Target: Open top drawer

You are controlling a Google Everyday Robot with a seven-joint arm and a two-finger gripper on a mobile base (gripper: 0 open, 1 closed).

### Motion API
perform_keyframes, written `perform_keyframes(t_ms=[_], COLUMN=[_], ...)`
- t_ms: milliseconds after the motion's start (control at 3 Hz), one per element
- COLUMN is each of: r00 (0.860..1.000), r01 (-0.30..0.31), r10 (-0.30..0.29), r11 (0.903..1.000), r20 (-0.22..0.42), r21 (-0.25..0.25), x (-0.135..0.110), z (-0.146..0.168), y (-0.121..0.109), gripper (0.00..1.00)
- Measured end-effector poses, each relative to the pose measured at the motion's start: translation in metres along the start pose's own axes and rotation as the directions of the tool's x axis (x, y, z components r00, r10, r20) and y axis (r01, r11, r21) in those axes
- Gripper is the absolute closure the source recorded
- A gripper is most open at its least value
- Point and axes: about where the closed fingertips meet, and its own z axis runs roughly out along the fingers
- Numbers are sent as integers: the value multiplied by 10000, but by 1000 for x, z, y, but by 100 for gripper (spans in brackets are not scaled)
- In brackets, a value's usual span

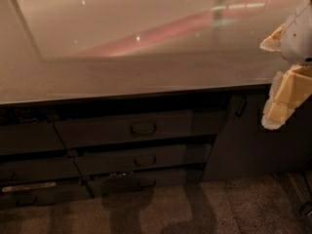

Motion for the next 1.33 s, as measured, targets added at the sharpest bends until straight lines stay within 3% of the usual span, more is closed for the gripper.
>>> perform_keyframes(t_ms=[333,1000,1333], r00=[10000,9959,9878], r01=[3,760,1498], r10=[-3,-784,-1530], r11=[10000,9957,9845], r20=[-3,-448,-293], r21=[-2,-535,-907], x=[0,-27,-49], z=[0,24,36], y=[0,0,5], gripper=[0,0,0])
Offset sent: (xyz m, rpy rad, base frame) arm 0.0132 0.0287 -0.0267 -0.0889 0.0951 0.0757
